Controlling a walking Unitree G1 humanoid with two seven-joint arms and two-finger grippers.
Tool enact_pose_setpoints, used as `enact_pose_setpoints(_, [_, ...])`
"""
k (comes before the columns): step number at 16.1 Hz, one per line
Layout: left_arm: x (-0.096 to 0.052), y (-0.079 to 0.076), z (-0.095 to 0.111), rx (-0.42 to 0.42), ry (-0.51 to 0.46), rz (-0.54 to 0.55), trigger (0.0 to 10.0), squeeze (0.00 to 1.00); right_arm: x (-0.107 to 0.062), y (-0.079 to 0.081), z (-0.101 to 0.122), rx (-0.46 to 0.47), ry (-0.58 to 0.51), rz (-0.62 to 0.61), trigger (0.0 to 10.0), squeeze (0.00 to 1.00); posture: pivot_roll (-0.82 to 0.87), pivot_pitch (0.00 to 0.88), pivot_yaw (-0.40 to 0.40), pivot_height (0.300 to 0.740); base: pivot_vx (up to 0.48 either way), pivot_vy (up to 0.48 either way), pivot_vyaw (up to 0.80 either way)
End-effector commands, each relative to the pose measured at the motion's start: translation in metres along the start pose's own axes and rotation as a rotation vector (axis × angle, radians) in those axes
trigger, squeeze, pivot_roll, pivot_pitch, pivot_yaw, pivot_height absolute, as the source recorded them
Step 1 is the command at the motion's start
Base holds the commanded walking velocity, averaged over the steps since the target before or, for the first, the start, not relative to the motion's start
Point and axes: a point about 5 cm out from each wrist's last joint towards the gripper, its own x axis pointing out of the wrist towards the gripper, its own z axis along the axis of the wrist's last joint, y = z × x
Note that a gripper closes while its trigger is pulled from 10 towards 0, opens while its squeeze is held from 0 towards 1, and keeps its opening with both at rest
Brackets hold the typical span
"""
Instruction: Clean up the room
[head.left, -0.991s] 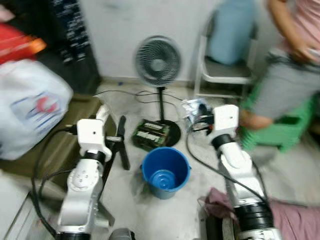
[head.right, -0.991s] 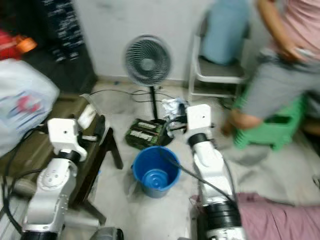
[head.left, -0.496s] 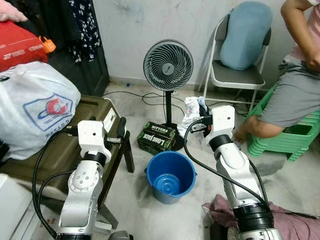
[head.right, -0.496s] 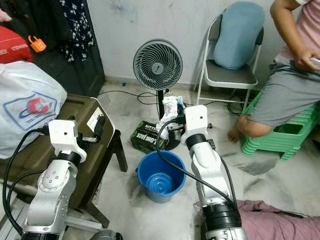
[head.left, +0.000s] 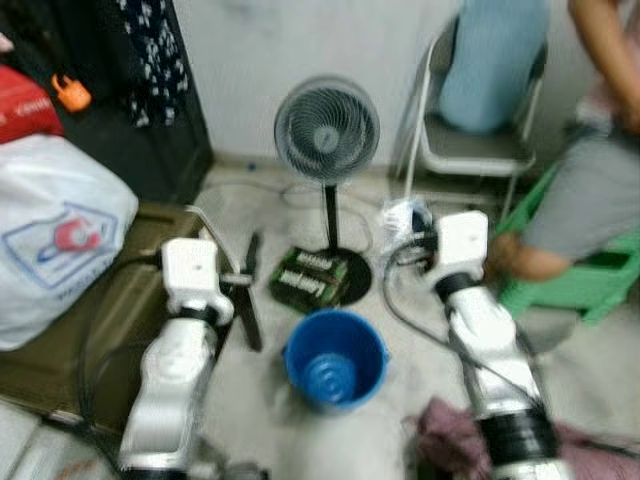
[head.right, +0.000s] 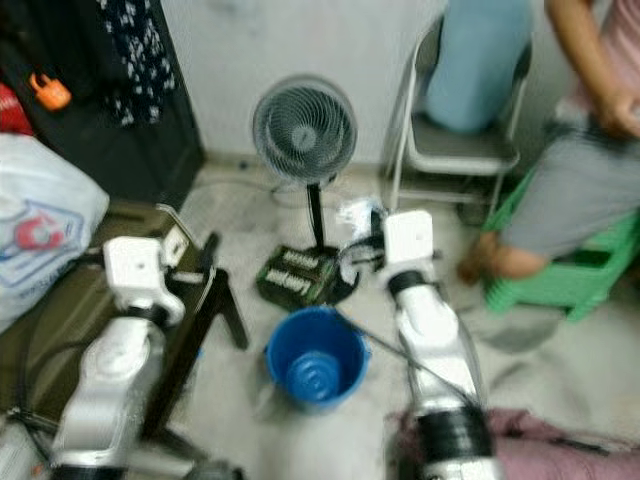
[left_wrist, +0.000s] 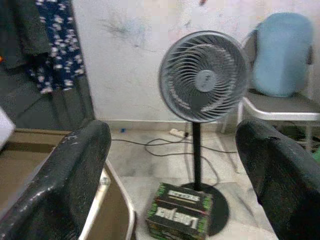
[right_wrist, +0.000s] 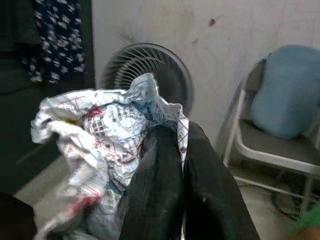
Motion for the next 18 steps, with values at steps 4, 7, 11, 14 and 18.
enact_pose_setpoints(4, [0.001,0.001,0.002,0.001,-0.004,0.003,10.0,0.00,0.002,0.002,0.003,-0.003,-0.013,0.009,10.0,0.00,-0.02,0.000,-0.004,0.740,0.313,0.000,0.00])
enact_pose_setpoints(7, [0.001,0.002,0.001,0.003,-0.002,0.003,10.0,0.00,0.002,0.002,0.003,-0.003,-0.013,0.007,10.0,0.00,-0.02,0.000,-0.003,0.740,0.309,0.000,0.70])
enact_pose_setpoints(11, [0.001,0.003,0.001,0.008,-0.002,0.008,10.0,0.00,0.002,0.003,0.003,0.000,-0.012,0.002,10.0,0.00,-0.01,0.000,-0.003,0.740,0.068,0.000,0.00])
enact_pose_setpoints(14, [0.001,0.004,0.000,0.018,0.009,0.022,10.0,0.00,0.004,0.003,0.001,-0.007,-0.006,-0.005,10.0,0.00,0.00,0.000,-0.007,0.740,0.000,0.000,0.00])
enact_pose_setpoints(18, [-0.005,0.012,0.003,0.040,0.000,0.043,10.0,0.00,0.009,0.006,-0.014,0.034,0.097,-0.020,10.0,0.00,0.05,0.000,-0.026,0.740,0.000,0.000,0.00])
